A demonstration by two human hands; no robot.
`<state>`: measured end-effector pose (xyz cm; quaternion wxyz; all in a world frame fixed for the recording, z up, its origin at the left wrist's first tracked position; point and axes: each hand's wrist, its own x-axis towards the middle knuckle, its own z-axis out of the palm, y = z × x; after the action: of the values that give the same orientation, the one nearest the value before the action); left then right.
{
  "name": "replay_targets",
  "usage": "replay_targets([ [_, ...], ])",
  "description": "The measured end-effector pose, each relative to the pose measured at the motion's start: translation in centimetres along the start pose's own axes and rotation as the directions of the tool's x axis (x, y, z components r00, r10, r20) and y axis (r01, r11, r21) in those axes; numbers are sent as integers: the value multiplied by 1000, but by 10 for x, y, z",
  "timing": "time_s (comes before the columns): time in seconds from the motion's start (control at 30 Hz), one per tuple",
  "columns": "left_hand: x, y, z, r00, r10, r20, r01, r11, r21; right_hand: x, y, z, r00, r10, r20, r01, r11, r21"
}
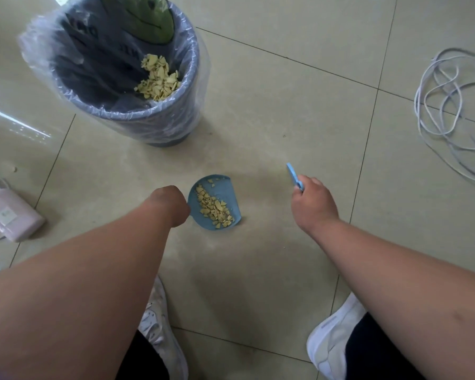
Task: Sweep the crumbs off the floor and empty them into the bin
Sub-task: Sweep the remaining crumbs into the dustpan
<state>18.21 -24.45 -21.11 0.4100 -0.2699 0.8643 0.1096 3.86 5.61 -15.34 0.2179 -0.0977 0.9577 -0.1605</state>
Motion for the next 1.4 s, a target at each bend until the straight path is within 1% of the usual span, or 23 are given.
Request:
replay_targets([
  [0.1,4,1,6,1000,-18,-10,18,999,-30,-20,-18,21,998,-54,40,54,999,2],
  [0.17,7,3,9,1000,-3,-2,3,1000,-12,-35,-35,34,991,-87,100,86,996,16],
  [0.27,9,9,10,1000,5,7,-4,999,-40,-53,-61,52,961,-178,210,166,983,74],
  [0.33,8,11,10,1000,6,10,-5,998,-56,-61,-74,60,941,-247,231,228,968,105],
  [0.4,10,10,12,1000,16,13,-15,999,-52,-61,-82,60,942,-260,213,236,963,132],
  [0.53,11,5,11,1000,7,14,-7,999,-45,-39,-81,37,974,-219,60,204,960,192],
  [0.63,11,-3,9,1000,-16,24,17,999,-28,-9,-62,15,988,-147,-45,152,978,145],
  [0.7,9,-8,6,999,-31,27,32,999,-20,8,-45,4,994,-78,-78,85,992,91],
  [0.77,9,-12,5,999,-33,36,33,999,-13,15,-30,0,998,-11,-64,14,998,58],
  [0.83,7,-13,6,999,-29,42,30,999,-19,12,-23,3,999,7,-47,-5,999,36],
  [0.97,3,-10,5,998,-12,61,13,1000,-19,-12,-36,27,998,-63,-2,63,998,16],
  [1.07,1,-5,2,998,3,66,-3,1000,-3,-35,-57,49,987,-115,113,109,992,66],
  [1.13,-5,0,-4,996,48,73,-49,999,11,-48,-72,61,963,-194,187,178,979,99],
  [1.17,-10,2,-8,995,51,88,-51,999,-4,-53,-79,65,952,-230,202,211,971,112],
  [1.2,-15,4,-11,995,49,92,-46,998,-32,-56,-83,67,946,-251,204,229,965,128],
  [1.23,-18,4,-13,996,60,68,-55,996,-75,-58,-86,68,948,-254,193,228,962,149],
  [1.3,-24,0,-13,994,99,42,-92,984,-153,-56,-91,61,962,-223,159,190,961,200],
  [1.4,-31,2,-22,996,64,55,-51,976,-214,-47,-88,40,968,-213,134,168,943,288],
])
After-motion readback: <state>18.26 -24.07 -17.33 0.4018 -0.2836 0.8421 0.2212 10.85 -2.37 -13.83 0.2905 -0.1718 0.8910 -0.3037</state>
